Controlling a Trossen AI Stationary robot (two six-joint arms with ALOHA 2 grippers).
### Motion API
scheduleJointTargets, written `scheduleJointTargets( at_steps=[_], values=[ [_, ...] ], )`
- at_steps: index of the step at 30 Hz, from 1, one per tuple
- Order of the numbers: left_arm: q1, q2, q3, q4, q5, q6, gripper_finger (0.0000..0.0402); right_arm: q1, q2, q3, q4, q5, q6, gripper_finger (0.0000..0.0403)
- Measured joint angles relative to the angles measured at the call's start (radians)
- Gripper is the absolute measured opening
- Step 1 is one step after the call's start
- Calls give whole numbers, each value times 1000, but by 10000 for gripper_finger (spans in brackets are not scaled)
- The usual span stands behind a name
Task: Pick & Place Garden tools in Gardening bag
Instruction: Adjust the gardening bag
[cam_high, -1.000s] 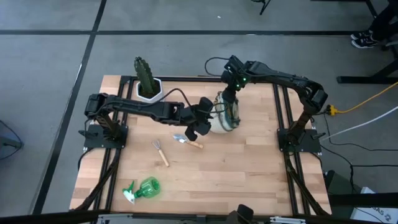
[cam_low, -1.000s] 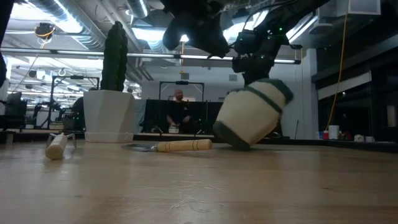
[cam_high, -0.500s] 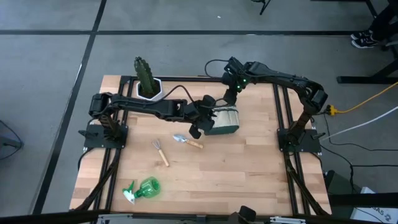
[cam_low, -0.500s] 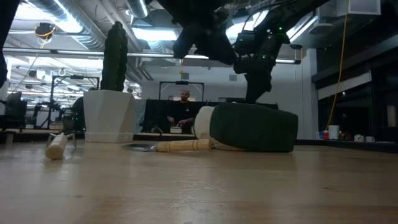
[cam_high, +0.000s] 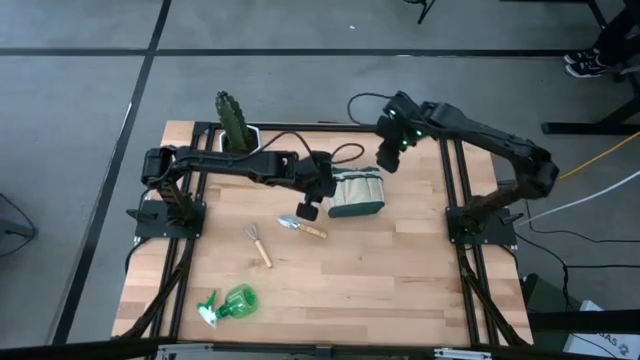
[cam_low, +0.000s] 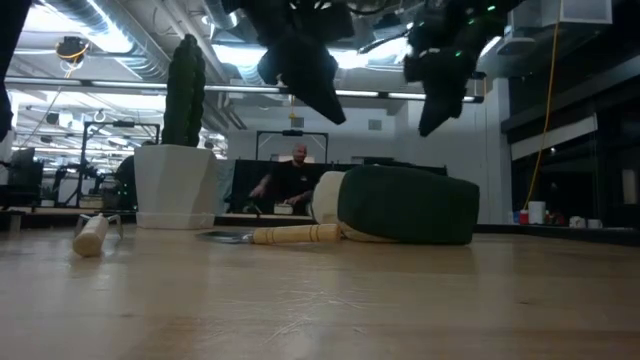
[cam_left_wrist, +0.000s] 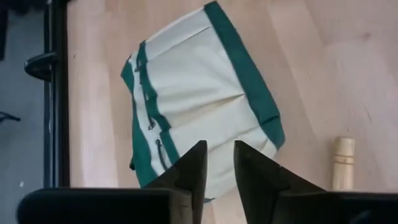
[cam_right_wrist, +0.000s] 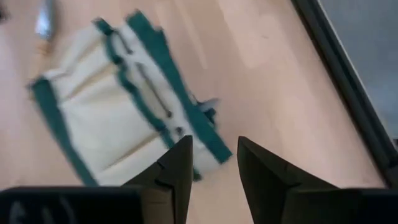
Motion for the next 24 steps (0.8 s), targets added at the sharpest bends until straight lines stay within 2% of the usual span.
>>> scheduleJointTargets(
  at_steps=[5, 7, 11, 15, 19, 24],
  values=[
    [19, 0, 0, 8, 63, -53, 38, 26, -168, -209, 136, -98, 81, 128],
    [24, -4, -28, 58, 80, -79, 25, 39, -226, -297, 214, -107, 125, 128],
    [29, -34, -168, 272, 74, -163, 4, 55, -300, -424, 307, -108, 210, 128],
    [22, -75, -298, 540, 70, -345, 3, 75, -326, -489, 348, -108, 253, 128],
    [1, -108, -393, 676, 9, -535, 2, 96, -329, -538, 373, -114, 254, 128],
    [-47, -146, -493, 685, -111, -737, 5, 115, -329, -614, 428, -117, 254, 128]
  ],
)
